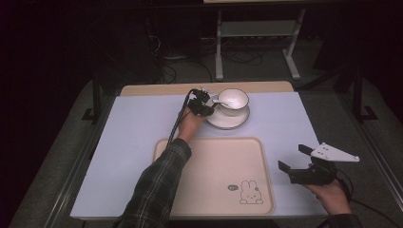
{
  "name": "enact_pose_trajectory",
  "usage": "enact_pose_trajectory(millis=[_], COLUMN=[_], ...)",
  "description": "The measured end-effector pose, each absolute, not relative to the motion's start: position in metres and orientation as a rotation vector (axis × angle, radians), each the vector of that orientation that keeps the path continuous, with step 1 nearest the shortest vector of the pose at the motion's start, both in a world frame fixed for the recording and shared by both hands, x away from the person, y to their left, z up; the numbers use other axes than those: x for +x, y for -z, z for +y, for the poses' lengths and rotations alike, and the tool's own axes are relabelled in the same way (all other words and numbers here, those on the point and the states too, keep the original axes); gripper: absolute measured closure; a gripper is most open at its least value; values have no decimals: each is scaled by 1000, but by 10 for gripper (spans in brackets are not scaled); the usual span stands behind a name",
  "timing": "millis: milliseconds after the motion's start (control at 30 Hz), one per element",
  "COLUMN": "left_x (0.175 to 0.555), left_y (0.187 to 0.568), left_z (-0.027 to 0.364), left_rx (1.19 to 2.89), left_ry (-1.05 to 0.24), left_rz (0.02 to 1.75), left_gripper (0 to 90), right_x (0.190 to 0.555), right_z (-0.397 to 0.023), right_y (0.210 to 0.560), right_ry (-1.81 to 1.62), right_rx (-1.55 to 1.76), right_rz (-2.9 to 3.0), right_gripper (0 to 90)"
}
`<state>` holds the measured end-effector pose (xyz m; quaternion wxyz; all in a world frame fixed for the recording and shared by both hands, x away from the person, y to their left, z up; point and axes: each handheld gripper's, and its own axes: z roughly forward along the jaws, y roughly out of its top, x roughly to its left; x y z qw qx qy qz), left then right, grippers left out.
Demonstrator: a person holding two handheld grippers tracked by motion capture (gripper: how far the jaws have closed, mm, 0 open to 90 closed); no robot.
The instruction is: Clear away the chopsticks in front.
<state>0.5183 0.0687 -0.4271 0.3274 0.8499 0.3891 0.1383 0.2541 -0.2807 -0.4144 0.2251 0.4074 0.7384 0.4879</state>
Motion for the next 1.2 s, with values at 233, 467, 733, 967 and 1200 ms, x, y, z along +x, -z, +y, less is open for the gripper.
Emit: enact_pose_trajectory(millis=[233, 467, 733, 967, 1200], left_x=[506, 485, 475, 477, 479], left_y=[412, 401, 408, 415, 418], left_z=[83, 118, 136, 130, 131], left_rx=[2201, 2148, 2138, 2128, 2136], left_ry=[-367, -313, -264, -244, -239], left_rz=[988, 972, 947, 952, 962], left_gripper=[634, 642, 702, 717, 736], right_x=[252, 252, 252, 253, 252], right_z=[-282, -281, -279, -280, -280], right_y=[414, 414, 414, 415, 415], right_ry=[-1345, -1341, -1329, -1328, -1332], right_rx=[1122, 1121, 1119, 1123, 1124], right_rz=[2031, 2033, 2039, 2040, 2037], right_gripper=[16, 16, 17, 17, 16])
